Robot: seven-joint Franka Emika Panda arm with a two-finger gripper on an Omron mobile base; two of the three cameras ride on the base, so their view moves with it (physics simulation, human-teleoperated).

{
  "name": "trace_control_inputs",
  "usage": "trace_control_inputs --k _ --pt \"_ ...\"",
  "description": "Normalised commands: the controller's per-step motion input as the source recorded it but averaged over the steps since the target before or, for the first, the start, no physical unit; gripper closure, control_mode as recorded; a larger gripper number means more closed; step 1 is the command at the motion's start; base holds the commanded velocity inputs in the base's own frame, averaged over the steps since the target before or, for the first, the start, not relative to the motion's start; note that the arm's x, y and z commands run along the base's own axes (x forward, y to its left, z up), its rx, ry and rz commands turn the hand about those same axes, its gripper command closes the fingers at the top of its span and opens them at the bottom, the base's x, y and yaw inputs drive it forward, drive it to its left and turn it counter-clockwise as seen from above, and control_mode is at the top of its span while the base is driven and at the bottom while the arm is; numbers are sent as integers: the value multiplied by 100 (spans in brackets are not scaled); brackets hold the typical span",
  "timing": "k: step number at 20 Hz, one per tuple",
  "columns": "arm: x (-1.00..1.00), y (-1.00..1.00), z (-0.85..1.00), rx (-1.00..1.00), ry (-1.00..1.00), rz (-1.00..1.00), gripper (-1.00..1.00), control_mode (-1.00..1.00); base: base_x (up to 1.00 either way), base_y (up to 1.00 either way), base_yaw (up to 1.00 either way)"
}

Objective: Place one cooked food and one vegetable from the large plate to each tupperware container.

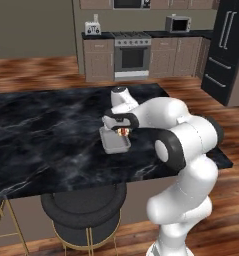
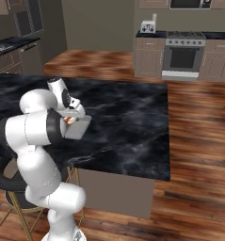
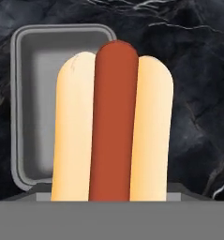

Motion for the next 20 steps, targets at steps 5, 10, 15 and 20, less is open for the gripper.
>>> trace_control_inputs --k 5,10,15,20 --pt "47 1 -6 0 9 0 100 -100 0 0 0" --pt "71 -11 -47 5 13 21 100 -100 0 0 0" --pt "11 11 -71 0 15 23 100 -100 0 0 0" --pt "5 28 -32 0 1 11 100 -100 0 0 0"
